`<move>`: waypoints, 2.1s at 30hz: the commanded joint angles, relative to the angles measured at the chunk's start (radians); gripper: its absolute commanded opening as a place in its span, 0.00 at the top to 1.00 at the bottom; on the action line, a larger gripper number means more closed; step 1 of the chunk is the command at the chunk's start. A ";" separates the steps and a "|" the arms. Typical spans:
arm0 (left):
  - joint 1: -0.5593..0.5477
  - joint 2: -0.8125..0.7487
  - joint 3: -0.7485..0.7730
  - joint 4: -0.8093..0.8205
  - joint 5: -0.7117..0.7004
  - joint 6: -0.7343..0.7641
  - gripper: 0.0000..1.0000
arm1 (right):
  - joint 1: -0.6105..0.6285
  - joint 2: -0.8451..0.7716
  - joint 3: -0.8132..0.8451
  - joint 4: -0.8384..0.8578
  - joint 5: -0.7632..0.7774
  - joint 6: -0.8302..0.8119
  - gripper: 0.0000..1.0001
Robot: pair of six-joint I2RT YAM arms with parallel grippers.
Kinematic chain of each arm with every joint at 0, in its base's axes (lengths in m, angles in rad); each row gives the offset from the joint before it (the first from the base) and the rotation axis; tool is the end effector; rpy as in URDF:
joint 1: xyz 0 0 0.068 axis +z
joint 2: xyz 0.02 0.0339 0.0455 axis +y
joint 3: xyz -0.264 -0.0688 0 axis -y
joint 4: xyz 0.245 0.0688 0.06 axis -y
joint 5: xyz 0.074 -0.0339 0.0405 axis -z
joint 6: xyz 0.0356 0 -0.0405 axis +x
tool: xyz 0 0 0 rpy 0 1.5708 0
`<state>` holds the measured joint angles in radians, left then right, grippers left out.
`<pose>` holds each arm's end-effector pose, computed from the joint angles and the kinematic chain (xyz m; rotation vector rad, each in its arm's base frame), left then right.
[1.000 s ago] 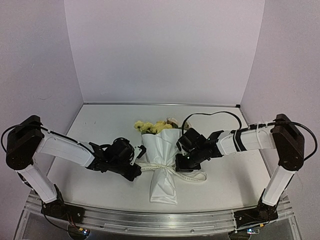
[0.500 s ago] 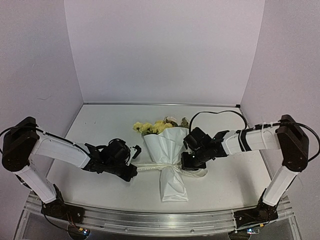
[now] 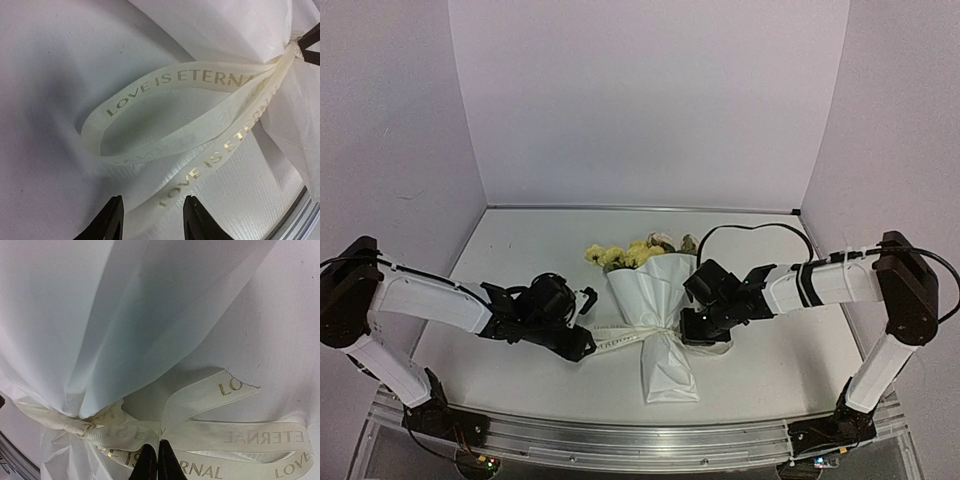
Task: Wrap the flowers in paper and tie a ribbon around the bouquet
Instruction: Tie the half-tied ribbon around the folded bouquet.
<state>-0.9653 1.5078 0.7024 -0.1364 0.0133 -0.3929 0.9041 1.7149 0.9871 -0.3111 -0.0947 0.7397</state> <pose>0.1595 -0.2312 0.1533 0.7414 2.4994 -0.5461 0.2053 0.2663 0.1623 -0.2637 2.7639 0.6435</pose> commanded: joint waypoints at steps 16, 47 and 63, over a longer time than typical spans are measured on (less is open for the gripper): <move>-0.147 0.305 0.558 -0.112 -0.042 0.335 0.53 | 0.032 -0.057 -0.100 0.160 -0.005 0.107 1.00; -0.167 0.416 0.505 -0.128 -0.089 0.404 0.60 | 0.001 -0.165 -0.161 0.148 0.040 0.017 1.00; -0.166 0.408 0.472 -0.115 -0.068 0.401 0.65 | -0.022 -0.206 -0.177 0.034 0.125 -0.016 1.00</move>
<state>-1.1316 1.9038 1.2039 -0.2065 -0.0559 0.0074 0.8925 1.5439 0.8219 -0.2197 -0.0422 0.7382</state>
